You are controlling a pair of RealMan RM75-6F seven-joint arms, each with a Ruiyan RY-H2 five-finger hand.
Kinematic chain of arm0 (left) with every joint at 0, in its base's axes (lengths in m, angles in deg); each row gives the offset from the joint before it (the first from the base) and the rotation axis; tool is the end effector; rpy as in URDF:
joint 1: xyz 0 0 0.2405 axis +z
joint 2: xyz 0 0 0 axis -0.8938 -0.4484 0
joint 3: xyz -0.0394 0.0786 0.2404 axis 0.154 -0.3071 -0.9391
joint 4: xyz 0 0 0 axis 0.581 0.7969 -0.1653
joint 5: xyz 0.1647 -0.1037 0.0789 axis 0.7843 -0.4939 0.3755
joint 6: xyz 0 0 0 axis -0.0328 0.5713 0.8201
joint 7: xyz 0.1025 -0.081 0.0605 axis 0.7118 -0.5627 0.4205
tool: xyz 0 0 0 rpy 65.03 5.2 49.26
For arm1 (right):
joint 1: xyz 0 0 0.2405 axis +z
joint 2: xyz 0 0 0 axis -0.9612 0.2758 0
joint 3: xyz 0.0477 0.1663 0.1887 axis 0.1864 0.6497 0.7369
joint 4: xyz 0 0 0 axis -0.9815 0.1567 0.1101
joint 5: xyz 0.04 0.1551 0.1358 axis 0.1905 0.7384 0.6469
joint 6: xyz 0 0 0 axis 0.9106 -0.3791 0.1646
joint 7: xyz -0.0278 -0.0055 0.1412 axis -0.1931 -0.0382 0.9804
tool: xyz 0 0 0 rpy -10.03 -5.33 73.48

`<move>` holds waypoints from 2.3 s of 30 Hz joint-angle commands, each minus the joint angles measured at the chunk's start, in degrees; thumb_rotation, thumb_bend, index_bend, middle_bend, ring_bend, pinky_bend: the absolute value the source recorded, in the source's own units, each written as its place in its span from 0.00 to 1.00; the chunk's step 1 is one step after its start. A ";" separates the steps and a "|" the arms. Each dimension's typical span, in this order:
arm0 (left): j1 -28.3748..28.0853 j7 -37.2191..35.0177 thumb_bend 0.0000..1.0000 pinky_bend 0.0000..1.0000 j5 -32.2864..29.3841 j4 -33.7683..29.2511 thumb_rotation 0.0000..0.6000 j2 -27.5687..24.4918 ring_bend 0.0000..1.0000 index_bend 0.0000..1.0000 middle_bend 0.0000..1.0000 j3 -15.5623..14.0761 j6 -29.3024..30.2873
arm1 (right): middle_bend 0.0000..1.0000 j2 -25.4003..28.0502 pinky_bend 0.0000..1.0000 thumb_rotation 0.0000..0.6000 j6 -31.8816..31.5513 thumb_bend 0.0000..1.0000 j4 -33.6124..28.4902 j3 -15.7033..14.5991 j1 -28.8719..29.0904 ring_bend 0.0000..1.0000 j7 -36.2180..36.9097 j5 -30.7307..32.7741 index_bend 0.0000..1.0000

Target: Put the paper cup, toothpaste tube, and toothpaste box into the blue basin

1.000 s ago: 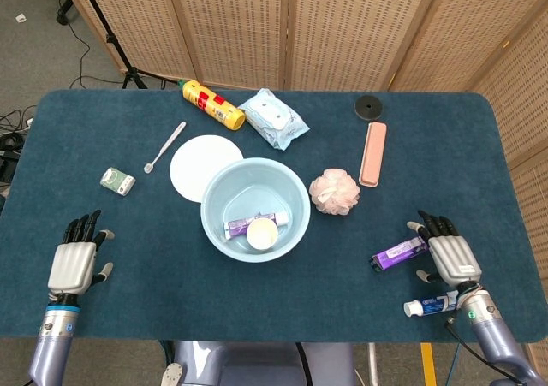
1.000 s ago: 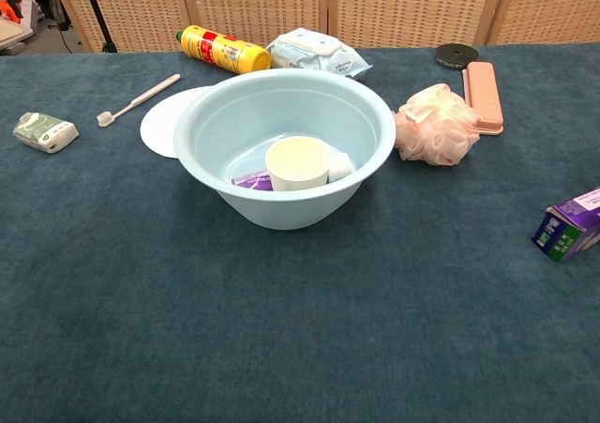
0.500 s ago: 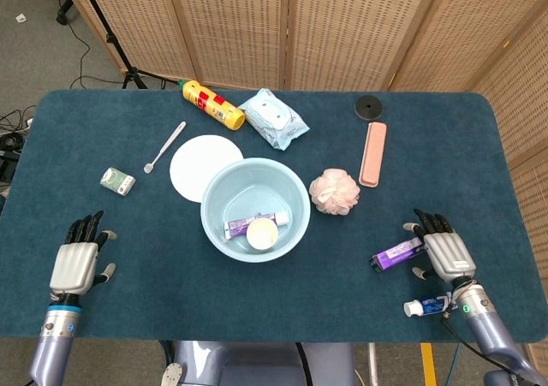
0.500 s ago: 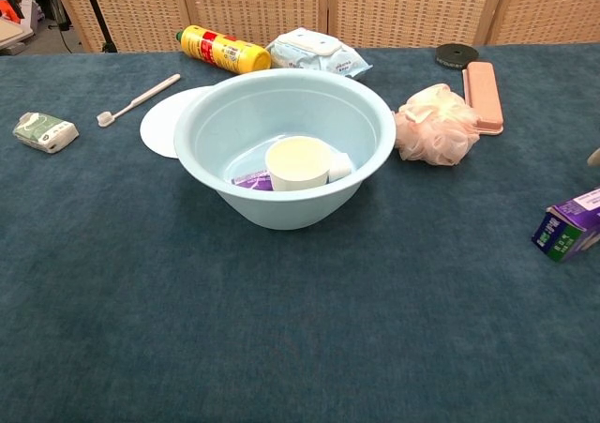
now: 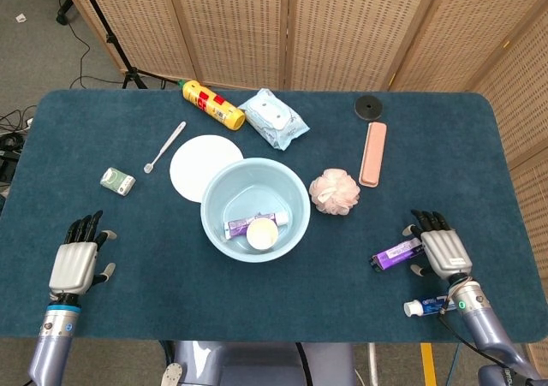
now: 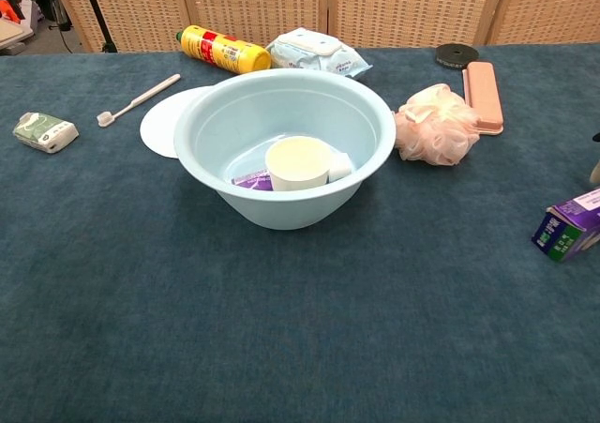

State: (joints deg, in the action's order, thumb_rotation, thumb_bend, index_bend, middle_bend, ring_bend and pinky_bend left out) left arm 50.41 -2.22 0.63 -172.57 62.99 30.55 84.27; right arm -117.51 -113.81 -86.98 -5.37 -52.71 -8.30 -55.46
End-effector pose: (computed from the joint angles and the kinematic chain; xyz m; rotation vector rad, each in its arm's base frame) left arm -0.2941 0.2135 0.0461 -1.4479 -0.9968 -0.7541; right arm -0.3163 -0.2715 0.0701 1.6583 -1.0573 0.6848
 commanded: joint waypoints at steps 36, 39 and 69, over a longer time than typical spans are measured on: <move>1.04 -2.87 0.26 0.08 1.37 -0.05 1.00 -0.26 0.03 0.36 0.06 1.73 -0.41 | 0.44 1.31 0.39 1.00 -3.68 0.24 -1.38 0.56 -0.29 0.39 -2.29 -0.47 0.61; 1.07 -2.69 0.26 0.08 1.33 0.13 1.00 -0.20 0.03 0.36 0.06 1.87 -0.40 | 0.44 2.87 0.39 1.00 -4.00 0.24 -3.76 1.68 0.56 0.39 -3.76 -0.35 0.61; 1.03 -3.66 0.26 0.08 3.65 1.08 1.00 -0.36 0.03 0.36 0.06 1.01 -1.35 | 0.44 7.86 0.39 1.00 -2.04 0.23 -33.29 13.73 19.76 0.39 -37.64 15.36 0.62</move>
State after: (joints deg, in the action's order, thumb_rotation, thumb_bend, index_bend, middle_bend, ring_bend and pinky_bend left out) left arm 51.46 -5.86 4.28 -171.51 62.63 31.59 82.97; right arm -108.48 -116.02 -119.05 7.59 -34.82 -43.88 -41.70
